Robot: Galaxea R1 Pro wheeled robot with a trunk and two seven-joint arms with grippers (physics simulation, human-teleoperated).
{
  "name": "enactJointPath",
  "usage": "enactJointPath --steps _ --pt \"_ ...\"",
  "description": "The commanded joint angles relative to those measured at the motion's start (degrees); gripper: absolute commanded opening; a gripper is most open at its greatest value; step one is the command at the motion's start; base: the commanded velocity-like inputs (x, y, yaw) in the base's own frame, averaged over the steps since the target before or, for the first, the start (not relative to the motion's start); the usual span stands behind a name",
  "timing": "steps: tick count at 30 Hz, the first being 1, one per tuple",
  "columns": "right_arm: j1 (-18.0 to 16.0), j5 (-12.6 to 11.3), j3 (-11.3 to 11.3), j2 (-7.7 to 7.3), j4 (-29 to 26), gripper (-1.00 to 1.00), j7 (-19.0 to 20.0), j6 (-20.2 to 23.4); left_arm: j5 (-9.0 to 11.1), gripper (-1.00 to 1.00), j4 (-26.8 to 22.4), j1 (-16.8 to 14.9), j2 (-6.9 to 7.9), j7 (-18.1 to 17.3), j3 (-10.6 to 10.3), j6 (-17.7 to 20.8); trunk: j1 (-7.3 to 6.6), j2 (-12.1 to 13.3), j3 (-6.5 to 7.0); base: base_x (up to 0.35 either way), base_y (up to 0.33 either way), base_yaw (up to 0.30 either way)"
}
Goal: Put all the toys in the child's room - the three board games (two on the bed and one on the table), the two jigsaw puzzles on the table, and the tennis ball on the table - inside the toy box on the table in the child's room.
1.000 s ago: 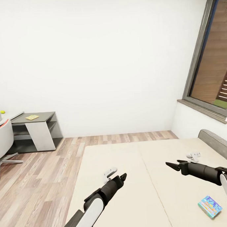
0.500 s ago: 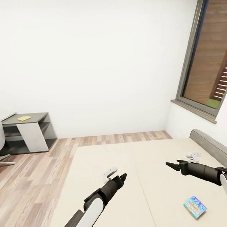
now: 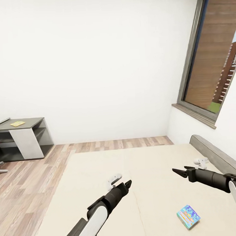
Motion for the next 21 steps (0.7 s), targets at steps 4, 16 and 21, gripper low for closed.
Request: enactJointPath --steps 4,16,21 --pt "-0.04 -0.46 -0.02 -0.08 0.0 1.0 -0.11 0.46 0.3 1.0 -0.08 -0.07 -0.01 0.4 -0.04 0.11 0.04 -0.12 -0.14 0.0 -0.305 0.138" --pt "-0.04 -0.49 0.03 -0.12 0.02 1.0 -0.05 0.41 0.32 1.0 -0.08 -0.07 -0.01 0.45 -0.04 0.11 0.04 -0.12 -0.14 0.0 -0.305 0.122" --pt "-0.04 -0.5 0.03 -0.09 0.02 1.0 -0.04 0.38 0.32 1.0 -0.08 -0.07 -0.01 0.47 -0.04 0.11 0.04 -0.12 -0.14 0.0 -0.305 0.037"
